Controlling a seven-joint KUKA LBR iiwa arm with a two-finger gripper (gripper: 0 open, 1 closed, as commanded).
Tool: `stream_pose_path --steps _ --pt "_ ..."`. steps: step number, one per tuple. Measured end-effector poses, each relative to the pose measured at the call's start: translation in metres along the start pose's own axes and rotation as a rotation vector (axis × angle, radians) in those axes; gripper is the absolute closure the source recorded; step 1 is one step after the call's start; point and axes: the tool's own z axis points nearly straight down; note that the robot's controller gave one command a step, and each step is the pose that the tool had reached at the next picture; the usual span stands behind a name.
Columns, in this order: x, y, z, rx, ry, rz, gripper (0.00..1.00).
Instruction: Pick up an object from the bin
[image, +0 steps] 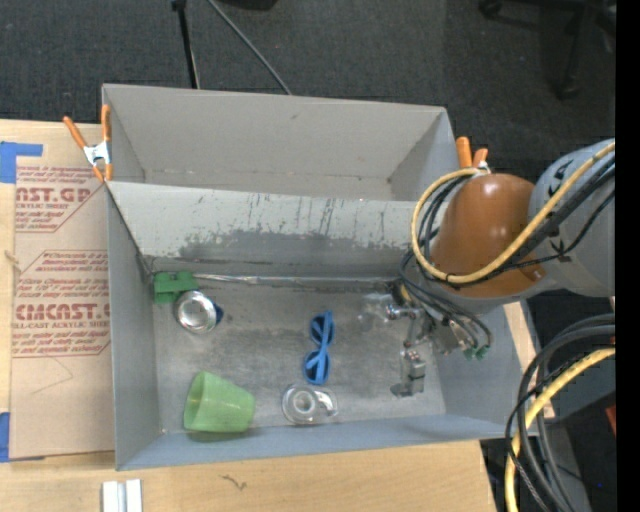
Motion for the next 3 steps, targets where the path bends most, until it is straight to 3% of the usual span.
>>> stream_pose_path --steps 1,2,3 --pt "-0.038 0.058 -0.005 0.002 -0.005 -0.171 0.00" --pt "-0.063 0.069 0.064 0.001 0.000 -0.527 0.00" --pt "-0.064 0.068 0.062 0.002 -0.002 -0.526 1.00"
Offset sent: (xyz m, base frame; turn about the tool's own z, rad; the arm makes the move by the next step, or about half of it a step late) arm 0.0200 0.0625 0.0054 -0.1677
